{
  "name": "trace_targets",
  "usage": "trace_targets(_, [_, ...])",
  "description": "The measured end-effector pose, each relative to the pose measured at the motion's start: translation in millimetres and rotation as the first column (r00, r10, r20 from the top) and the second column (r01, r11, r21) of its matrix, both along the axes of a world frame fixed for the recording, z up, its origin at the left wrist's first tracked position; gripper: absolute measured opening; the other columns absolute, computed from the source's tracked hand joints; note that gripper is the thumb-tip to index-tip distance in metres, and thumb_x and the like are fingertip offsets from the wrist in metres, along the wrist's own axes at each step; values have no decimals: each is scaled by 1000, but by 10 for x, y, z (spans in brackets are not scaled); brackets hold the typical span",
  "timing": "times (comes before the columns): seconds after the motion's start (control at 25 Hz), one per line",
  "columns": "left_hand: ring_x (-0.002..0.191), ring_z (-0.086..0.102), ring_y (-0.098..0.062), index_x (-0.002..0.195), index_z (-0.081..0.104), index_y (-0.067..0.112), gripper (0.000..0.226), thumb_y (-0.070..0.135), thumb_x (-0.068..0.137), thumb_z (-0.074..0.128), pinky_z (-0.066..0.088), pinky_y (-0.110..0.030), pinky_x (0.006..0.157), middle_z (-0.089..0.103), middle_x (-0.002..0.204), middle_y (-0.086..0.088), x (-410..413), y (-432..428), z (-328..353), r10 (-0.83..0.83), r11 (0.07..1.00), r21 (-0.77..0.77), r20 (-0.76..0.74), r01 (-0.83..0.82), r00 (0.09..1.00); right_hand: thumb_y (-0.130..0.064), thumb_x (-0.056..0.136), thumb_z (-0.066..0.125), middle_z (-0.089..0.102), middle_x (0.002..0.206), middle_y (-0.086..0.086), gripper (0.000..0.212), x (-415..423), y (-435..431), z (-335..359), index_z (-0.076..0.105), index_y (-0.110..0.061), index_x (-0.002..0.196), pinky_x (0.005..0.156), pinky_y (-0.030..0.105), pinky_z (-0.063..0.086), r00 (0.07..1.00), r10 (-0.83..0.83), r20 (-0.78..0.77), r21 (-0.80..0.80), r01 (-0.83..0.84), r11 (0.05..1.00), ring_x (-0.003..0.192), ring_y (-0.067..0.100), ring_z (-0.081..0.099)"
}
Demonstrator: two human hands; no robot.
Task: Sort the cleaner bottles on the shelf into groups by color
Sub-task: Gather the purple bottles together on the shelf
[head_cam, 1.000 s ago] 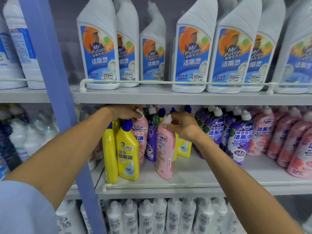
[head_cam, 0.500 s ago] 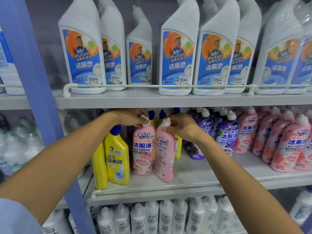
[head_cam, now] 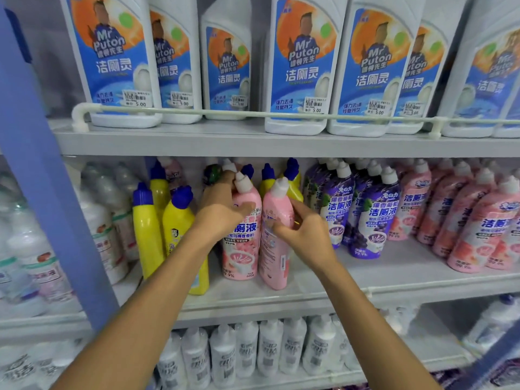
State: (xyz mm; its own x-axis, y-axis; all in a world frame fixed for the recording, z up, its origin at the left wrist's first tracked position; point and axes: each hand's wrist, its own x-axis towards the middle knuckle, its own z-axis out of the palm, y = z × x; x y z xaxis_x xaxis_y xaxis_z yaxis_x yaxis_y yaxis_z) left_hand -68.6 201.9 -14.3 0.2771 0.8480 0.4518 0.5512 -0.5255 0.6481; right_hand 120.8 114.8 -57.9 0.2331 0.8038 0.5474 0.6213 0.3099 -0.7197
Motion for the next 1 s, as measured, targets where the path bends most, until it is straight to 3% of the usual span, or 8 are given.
trace_targets(0.16, [120,62,-28,137,51,22,63,43,83,76,53,-42,96,66,131,-4,34,-48,-199,16,1000,-21,60,-15,998,-40,82,80,74,89,-10,42,-66,-14,-184,66,-22,118,69,36,59,997,-46,-54,0,46,999,78,5,70])
trace_targets(0.36, [108,65,-30,125,49,24,50,45,87,72,56,-45,87,68,119,-4,30,-145,-344,-7,999,45,74,4,997,-47,83,78,74,96,-12,45,-45,-67,-316,66,-21,118,73,27,57,998,-53,-21,20,53,998,85,1,68])
trace_targets(0.44, [107,66,-28,125,47,27,50,50,87,69,57,-46,86,68,119,-3,34,-149,-364,-23,1000,24,111,20,994,-48,84,77,75,99,-10,48,71,-62,-256,66,-18,120,75,28,58,1000,11,28,-46,-9,999,87,1,69])
trace_targets(0.52, [103,68,-23,124,48,30,49,53,86,69,58,-46,85,69,117,0,61,-159,-362,-30,999,-38,158,36,987,-51,83,76,76,106,-8,51,268,-57,-192,65,-19,121,83,40,59,992,123,3,-135,-122,983,95,8,71])
trace_targets(0.68, [97,70,-13,122,53,32,41,44,89,73,60,-45,85,71,108,7,274,-246,-360,-54,991,-106,260,84,964,-31,88,78,73,120,-2,47,656,-133,-98,62,-14,129,96,48,56,931,335,-143,-216,-359,908,113,15,69])
trace_targets(1.0, [100,72,-12,124,57,30,37,25,92,74,60,-44,88,73,109,6,1433,-675,-437,-167,960,-126,466,251,869,-20,91,74,71,125,1,47,1896,-480,-51,57,-10,134,99,43,55,901,390,-189,-245,-428,870,117,17,68])
